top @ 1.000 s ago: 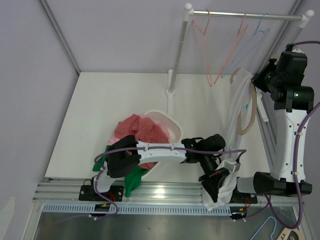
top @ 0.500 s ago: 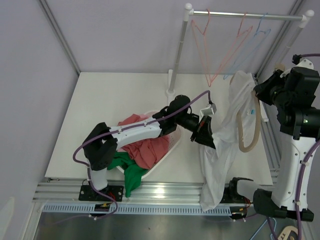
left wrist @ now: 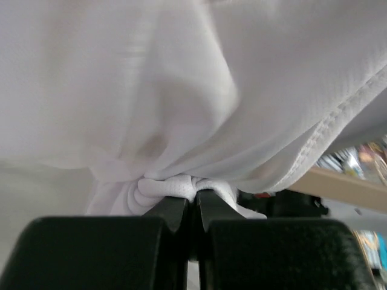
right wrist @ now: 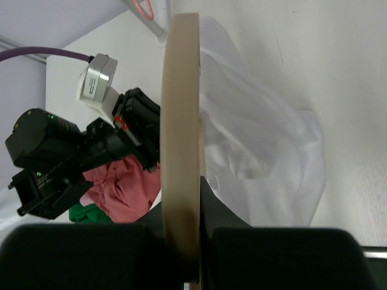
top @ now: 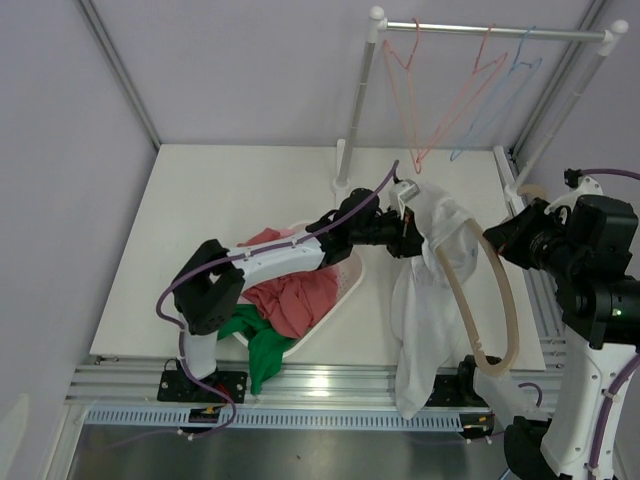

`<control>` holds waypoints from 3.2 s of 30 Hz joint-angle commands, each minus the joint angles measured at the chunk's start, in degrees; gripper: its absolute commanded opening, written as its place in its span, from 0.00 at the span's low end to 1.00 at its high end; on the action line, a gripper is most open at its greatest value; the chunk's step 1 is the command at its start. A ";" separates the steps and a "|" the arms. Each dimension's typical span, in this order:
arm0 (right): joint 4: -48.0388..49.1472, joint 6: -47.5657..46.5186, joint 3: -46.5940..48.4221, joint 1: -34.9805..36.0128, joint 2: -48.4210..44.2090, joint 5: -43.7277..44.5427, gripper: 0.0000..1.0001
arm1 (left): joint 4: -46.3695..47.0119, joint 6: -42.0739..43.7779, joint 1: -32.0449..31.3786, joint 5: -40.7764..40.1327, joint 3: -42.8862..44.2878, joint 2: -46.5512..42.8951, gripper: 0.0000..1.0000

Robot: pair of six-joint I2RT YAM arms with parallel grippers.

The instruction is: Remove the t-shirt from the hanger

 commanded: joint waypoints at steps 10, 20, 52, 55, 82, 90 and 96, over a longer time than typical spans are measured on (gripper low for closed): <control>-4.47 -0.42 4.91 0.36 -2.70 -4.84 0.00 | 1.66 -5.76 11.39 -20.25 -11.77 -8.63 0.01; 6.68 -3.05 -1.66 0.36 -0.33 18.45 0.00 | -14.14 3.91 3.49 -18.14 -8.35 -25.57 0.01; 47.02 -8.68 42.35 -10.18 54.42 8.37 0.00 | -35.19 16.23 25.37 -8.37 14.87 -39.37 0.01; 49.84 -8.94 45.60 -10.36 57.94 6.44 0.00 | -24.65 10.35 25.37 -18.79 -12.46 -50.68 0.01; 56.27 -7.71 42.63 -9.66 66.30 3.44 0.00 | -15.74 -11.12 20.27 -18.94 -67.06 -60.50 0.01; 52.76 -7.10 39.28 -9.39 66.83 1.86 0.00 | -20.13 -9.09 20.18 -21.13 -64.25 -64.53 0.01; 50.39 -7.01 36.56 -9.65 64.98 1.42 0.00 | -24.44 -7.86 20.27 -22.37 -61.52 -69.10 0.04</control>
